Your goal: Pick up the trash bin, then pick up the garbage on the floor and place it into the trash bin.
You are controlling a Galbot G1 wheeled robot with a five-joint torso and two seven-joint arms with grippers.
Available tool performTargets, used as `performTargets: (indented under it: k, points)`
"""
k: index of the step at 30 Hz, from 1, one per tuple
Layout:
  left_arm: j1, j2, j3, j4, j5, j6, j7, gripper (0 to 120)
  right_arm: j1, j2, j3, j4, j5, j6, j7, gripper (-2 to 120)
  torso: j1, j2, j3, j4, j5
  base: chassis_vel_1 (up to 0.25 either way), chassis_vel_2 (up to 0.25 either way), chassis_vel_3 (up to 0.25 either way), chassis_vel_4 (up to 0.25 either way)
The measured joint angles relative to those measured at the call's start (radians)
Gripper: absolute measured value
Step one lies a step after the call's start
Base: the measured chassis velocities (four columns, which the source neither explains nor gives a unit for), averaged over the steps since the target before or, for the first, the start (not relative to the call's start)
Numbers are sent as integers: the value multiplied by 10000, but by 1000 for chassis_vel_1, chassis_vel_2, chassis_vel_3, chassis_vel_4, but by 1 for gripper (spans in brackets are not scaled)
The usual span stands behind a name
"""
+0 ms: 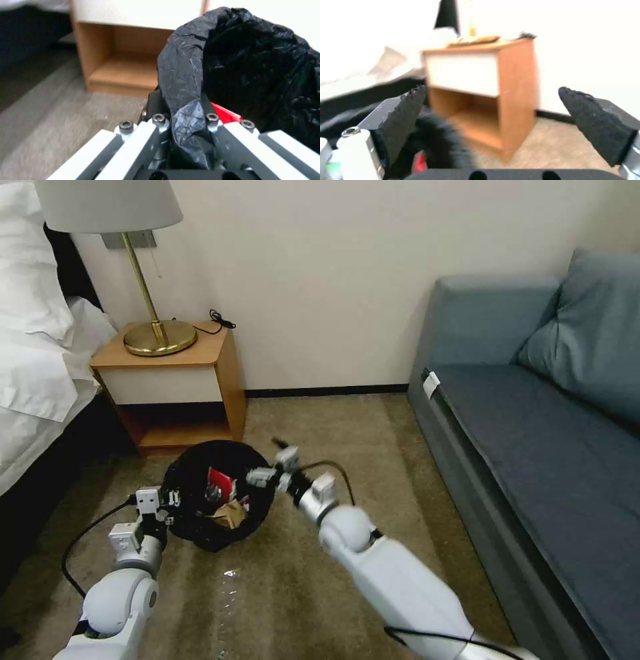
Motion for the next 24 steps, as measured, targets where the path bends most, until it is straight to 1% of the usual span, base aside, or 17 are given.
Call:
performTargets:
  k: [1,2,3,4,5,6,7,9,12,15,19,22,23,24]
  points:
    - [-187,-184,-187,128,-687,74,-384,5,121,-37,630,-5,144,-45,10,100,0,0,1,0,-1,0,0,0,0]
    - [-187,-184,-187,128,-687,74,-384,5,121,-37,630,-5,144,-45,10,100,0,0,1,0,-1,0,0,0,0]
    - [-263,-247,-252,164,-927,85,-514,5,131,-56,827,-23,166,-50,9,100,0,0,0,-1,0,0,0,0,0]
    - [-392,-347,-338,223,-1376,93,-700,5,130,-76,1130,-67,183,-62,-3,100,0,0,1,-2,1,0,0,0,0]
    - [-392,-347,-338,223,-1376,93,-700,5,130,-76,1130,-67,183,-62,-3,100,0,0,1,-2,1,0,0,0,0]
    - [-508,-428,-382,312,-1817,99,-848,5,110,-86,1391,-117,186,-64,-24,100,0,0,0,-2,2,0,0,0,0]
    - [-508,-428,-382,312,-1817,99,-848,5,110,-86,1391,-117,186,-64,-24,100,0,0,0,-2,2,0,0,0,0]
    - [-734,-589,-461,671,-2444,101,-1057,5,4,-82,1841,-274,161,-54,-73,100,1,0,1,-3,1,0,0,0,0]
    - [-829,-628,-491,829,-2674,100,-1137,5,-64,-76,1989,-338,132,-40,-118,100,0,0,0,-3,1,0,0,0,0]
    - [-1009,-671,-534,1139,-3185,100,-1364,5,-293,-57,2271,-507,-58,31,-228,100,0,0,1,-1,1,0,0,0,0]
    - [-1081,-693,-570,1281,-3271,99,-1439,5,-388,-42,2378,-594,-172,99,-283,100,0,-1,0,-2,1,0,0,0,0]
    - [-1150,-676,-600,1470,-3449,99,-1548,5,-536,-16,2519,-689,-266,169,-340,100,0,0,1,-2,1,0,0,0,0]
    - [-1224,-641,-627,1644,-3584,99,-1642,5,-662,4,2602,-704,-293,190,-398,100,0,0,1,0,0,0,0,0,0]
    - [-1224,-641,-627,1644,-3584,99,-1642,5,-662,4,2602,-704,-293,190,-398,100,0,0,1,0,0,0,0,0,0]
